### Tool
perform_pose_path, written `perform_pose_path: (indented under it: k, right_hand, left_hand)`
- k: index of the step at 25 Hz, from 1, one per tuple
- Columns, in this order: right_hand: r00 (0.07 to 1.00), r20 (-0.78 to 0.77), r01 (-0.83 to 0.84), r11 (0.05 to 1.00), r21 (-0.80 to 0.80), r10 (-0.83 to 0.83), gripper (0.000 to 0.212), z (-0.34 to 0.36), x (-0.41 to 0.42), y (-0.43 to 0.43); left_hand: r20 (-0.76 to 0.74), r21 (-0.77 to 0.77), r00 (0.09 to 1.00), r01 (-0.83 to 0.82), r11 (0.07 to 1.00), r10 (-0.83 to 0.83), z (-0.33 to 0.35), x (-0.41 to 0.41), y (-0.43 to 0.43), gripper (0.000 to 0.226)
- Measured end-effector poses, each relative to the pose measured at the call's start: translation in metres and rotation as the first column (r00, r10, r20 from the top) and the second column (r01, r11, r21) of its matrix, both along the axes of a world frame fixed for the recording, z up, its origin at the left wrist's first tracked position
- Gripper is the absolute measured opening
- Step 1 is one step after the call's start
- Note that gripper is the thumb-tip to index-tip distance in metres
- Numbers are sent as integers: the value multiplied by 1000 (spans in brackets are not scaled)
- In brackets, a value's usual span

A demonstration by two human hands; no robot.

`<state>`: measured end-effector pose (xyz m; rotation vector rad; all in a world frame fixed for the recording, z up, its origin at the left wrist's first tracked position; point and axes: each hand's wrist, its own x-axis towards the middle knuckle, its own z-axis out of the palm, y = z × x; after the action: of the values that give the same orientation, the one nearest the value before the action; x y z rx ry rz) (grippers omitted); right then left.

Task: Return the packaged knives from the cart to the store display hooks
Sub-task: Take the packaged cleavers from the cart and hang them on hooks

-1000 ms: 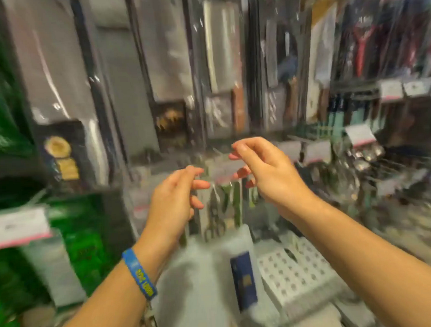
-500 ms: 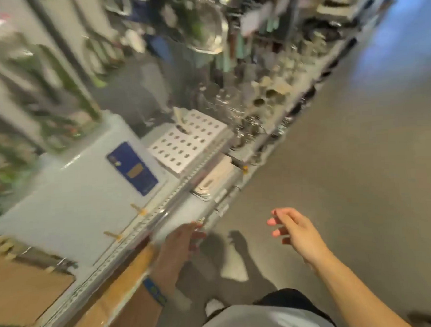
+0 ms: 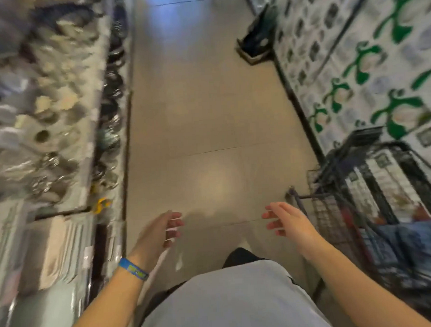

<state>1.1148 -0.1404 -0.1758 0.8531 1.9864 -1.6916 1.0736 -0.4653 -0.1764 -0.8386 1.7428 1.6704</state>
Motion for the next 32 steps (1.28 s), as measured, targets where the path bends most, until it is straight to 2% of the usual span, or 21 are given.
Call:
perform_pose_path:
  k: [4,8,12,16,20,22,27,29,32]
  right_hand:
    - [983,1,185,983,-7,-185,20,3,0,47]
    - [926,33,378,925,-33,-377,21,-9,12,65]
    - [799,100,598,801,-21,-593,22,-30,14,76]
    - [676,152,727,686,26,-721,19,-32,-14,87]
    - [519,168,849,529,17,-838,18,-32,-59,103]
    - [473,164,877,481,15,-866,19,-34,-71,111]
    - [372,176,928,367,-61,-912,21,-44,-64,134]
    - [370,199,929,360,-84,-908,20,-49,-58,159]
    - [423,203,906,416,-81,-883,20,-51,-50,203]
  left_hand:
    - [-33,-26,955,294,955,-295,15,-49,90,26]
    - [41,-53,881,473,880,-471,2,-93,132,28]
    - [150,-78,751,657,750,-643,-33,-153,176,28]
    - [181,-77,585,810,582,-791,-48,-229,234,28]
    - [159,-63,411,911,407,-897,-51,-300,303,31]
    - [153,-71,330,944,323,-931,-52,-320,338,31]
    - [201,-72,170,985,159,-965,-56,-319,417,30]
    - [208,-100,158,985,140,-965,-58,-309,446,30]
    - [188,-174,142,979,109,-972,-61,-292,481,28]
